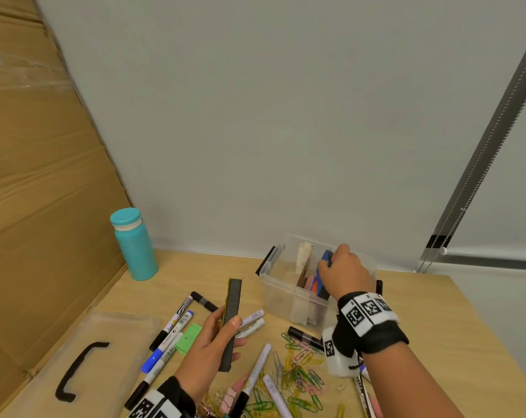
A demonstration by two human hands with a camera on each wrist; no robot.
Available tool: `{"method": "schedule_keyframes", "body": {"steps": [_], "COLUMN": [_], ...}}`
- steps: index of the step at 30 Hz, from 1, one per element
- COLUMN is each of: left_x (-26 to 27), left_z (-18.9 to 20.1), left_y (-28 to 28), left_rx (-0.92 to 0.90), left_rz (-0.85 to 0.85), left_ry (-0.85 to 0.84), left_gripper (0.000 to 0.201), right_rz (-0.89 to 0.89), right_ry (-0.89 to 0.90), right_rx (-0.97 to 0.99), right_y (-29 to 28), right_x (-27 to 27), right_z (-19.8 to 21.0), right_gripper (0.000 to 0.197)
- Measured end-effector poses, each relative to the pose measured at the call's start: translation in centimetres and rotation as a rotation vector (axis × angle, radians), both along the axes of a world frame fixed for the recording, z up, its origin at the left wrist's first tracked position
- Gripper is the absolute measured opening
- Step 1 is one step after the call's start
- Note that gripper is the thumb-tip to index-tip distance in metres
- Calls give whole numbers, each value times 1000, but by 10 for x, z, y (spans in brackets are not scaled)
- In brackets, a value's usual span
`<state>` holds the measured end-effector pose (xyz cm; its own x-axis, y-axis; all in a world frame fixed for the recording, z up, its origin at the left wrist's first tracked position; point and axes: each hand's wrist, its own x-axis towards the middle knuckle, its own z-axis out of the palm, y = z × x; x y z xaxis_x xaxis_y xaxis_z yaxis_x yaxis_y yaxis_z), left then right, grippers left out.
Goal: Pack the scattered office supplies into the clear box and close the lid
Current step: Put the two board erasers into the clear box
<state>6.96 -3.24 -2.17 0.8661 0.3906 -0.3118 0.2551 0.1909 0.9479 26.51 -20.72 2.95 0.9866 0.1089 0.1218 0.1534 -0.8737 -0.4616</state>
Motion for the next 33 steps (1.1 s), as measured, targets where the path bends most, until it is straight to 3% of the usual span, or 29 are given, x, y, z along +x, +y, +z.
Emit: {"method": "schedule_keyframes", "body": {"steps": [8,15,19,22,24,26,33], "left_x": [-5,-4,-4,-7,-8,-9,-7], "left_z": [-2,-4,-3,-3,-4,-5,1], "left_y": [5,4,6,8,10,11,5], "left_rx": [-11,-17,-29,-30,-25,-32,-18], "left_rz": [4,5,14,29,37,40,12], "left_ry": [10,20,17,15,19,19,18], "left_gripper": [43,48,40,34,41,45,45], "right_rz": [-39,92,209,297,363,403,390], "right_ry": [82,114,128,166,186,202,-4], "right_rx": [-90,-406,-513,-483,-464,-459,-366], "right_y": [23,22,17,4,-5,-11,-2], "right_x": [18,28,25,19,17,17,14], "right_z": [-10,-4,-4,3,8,10,8], "right_gripper": [29,35,46,37,29,34,32]}}
